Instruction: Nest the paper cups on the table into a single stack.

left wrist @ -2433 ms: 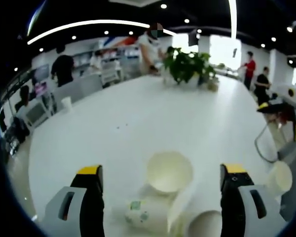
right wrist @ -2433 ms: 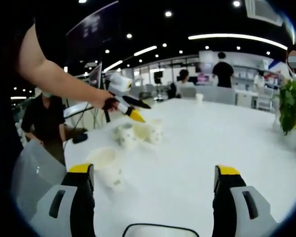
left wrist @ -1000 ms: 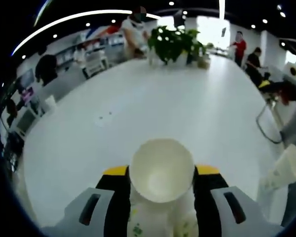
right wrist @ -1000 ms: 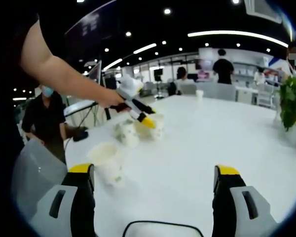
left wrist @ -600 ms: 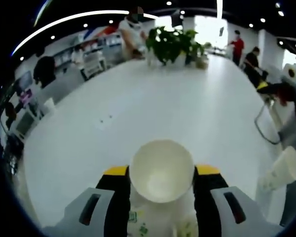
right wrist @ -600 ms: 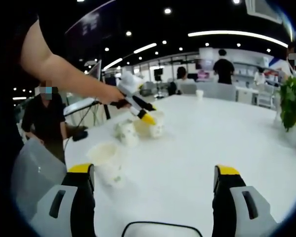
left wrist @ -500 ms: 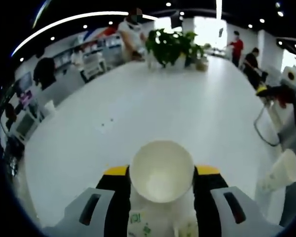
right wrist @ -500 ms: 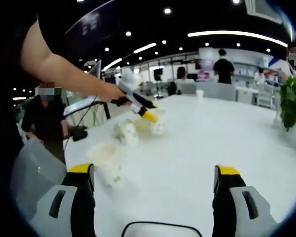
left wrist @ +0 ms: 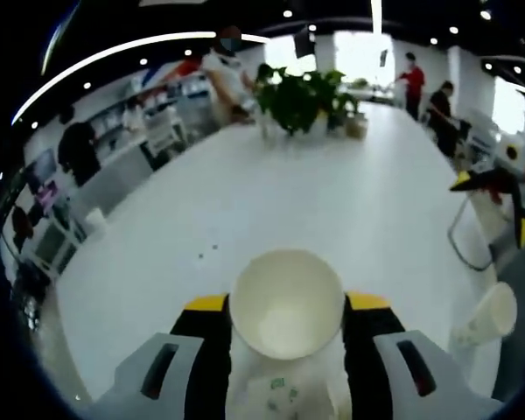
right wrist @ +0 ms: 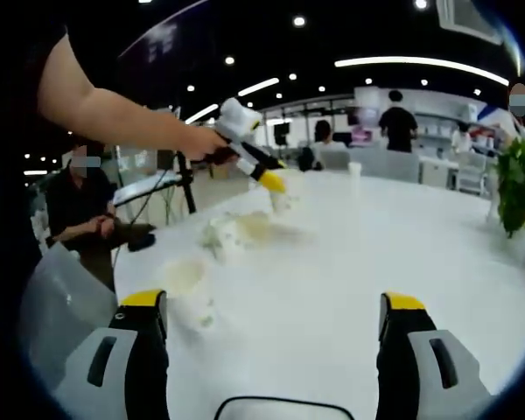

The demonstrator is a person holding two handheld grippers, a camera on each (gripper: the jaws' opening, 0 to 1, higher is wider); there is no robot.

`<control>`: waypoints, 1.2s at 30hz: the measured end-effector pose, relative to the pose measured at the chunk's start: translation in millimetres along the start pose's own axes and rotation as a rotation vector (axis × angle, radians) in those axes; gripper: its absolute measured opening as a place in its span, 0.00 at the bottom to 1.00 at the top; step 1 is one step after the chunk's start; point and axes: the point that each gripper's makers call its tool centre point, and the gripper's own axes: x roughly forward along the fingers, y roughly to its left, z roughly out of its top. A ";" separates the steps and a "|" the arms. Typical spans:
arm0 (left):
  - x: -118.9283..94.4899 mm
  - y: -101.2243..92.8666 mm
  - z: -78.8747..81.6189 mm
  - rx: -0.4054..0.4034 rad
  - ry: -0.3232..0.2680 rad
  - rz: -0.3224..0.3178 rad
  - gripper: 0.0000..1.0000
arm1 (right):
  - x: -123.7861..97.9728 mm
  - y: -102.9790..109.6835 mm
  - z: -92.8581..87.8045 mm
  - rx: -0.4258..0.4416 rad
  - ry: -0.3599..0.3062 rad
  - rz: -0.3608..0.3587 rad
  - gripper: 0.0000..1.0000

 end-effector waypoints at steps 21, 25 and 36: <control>-27.5 23.6 48.8 0.038 0.015 -0.002 0.47 | -2.7 -1.4 5.9 -0.005 -0.013 0.001 0.99; -28.2 20.6 51.3 0.031 0.014 -0.011 0.47 | -3.6 -1.2 7.7 -0.006 -0.017 0.000 0.99; -32.2 11.7 56.1 0.034 0.015 -0.025 0.47 | -5.5 0.7 8.0 -0.005 -0.022 0.000 0.99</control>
